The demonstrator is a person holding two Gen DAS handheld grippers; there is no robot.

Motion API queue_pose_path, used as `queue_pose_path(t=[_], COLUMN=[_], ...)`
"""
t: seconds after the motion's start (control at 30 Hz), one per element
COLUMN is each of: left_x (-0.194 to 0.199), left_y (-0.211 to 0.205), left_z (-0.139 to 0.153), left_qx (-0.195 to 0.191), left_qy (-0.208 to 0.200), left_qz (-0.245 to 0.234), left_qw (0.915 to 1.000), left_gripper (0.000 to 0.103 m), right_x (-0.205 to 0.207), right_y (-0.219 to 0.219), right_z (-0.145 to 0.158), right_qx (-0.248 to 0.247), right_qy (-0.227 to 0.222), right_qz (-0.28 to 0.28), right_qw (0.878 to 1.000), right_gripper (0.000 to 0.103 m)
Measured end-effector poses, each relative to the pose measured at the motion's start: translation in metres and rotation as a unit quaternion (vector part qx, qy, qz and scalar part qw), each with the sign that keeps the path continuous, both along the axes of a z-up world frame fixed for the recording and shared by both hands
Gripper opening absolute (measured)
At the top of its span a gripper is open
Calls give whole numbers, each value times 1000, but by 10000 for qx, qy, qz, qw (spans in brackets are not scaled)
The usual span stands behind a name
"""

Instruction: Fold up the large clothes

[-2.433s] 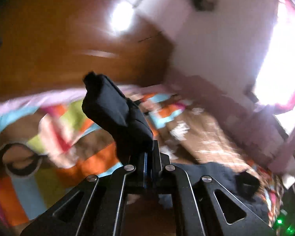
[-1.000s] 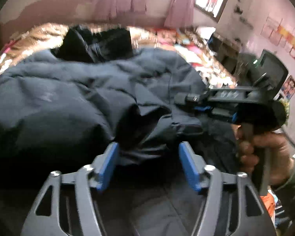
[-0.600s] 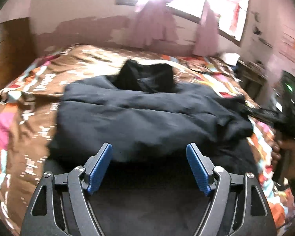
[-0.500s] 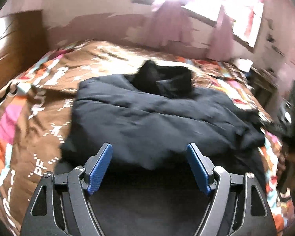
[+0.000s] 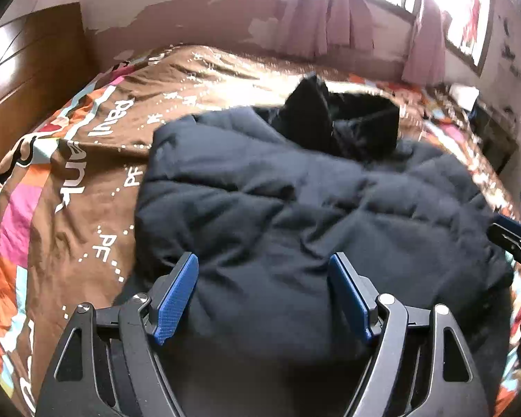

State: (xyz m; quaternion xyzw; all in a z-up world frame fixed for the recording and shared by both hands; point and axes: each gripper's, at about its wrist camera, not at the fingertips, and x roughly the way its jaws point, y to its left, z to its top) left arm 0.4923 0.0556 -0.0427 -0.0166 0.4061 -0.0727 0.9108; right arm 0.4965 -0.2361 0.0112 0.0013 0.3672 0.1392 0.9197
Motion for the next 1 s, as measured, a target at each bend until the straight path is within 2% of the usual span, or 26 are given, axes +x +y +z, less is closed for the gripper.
queue_pose_path(t=[0.03, 0.13, 0.37, 0.57, 0.63, 0.7, 0.87, 1.0], left_x=[-1, -2, 4, 11, 16, 26, 89, 151], left_y=[-1, -5, -9, -3, -1, -1, -12, -17], left_z=[-4, -16, -34, -12, 2, 16, 40, 50], left_qx=[63, 273, 460, 326, 149, 15, -7, -300], left_qy=[1, -19, 38, 249, 125, -101, -416, -453], left_qz=[-31, -91, -127, -330, -515, -574, -595, -521], left_qw=[10000, 9996, 9989, 9986, 9985, 9983, 9974, 9972], left_gripper=[72, 73, 73, 73, 73, 73, 73, 73], right_x=[4, 10, 8, 9, 14, 27, 97, 156], right_y=[4, 7, 8, -5, -12, -18, -31, -38], right_z=[-10, -34, -57, -34, -18, -4, 19, 26], right_qx=[-101, -175, -394, -74, 11, -4, 282, 491], right_qy=[131, 419, 269, 315, 219, 116, 178, 207], right_qz=[17, -9, 93, 445, 549, 559, 409, 194], right_qw=[9999, 9990, 9988, 9985, 9982, 9984, 9986, 9984], right_gripper=[67, 67, 66, 67, 76, 78, 78, 78])
